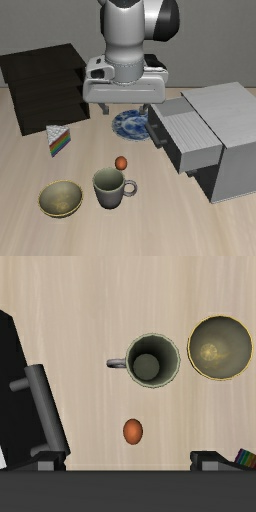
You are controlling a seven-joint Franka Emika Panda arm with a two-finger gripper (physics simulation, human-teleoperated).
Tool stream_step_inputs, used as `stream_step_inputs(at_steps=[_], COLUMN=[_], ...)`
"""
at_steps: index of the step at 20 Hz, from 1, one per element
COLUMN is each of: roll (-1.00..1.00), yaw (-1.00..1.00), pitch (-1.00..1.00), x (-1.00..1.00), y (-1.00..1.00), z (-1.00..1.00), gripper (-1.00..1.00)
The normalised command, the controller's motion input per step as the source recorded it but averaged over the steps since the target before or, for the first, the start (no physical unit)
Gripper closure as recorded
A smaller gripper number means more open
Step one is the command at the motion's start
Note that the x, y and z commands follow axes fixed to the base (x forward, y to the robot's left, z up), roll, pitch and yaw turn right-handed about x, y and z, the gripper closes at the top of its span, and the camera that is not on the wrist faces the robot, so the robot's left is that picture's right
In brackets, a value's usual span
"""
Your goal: Pick up the bowl and place it on the top of the wooden shelf
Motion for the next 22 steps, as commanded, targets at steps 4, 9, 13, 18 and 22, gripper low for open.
stream_step_inputs(at_steps=[4, 9, 13, 18, 22], roll=[0.00, 0.00, 0.00, 0.00, 0.00], yaw=[0.00, 0.00, 0.00, 0.00, 0.00], pitch=[0.00, 0.00, 0.00, 0.00, 0.00], x=[1.00, 0.60, 0.00, 0.00, 0.00], y=[0.00, -0.40, -1.00, -1.00, -1.00], z=[0.00, 0.00, 0.00, 0.00, 0.00], gripper=[-1.00, -1.00, -1.00, -1.00, -1.00])
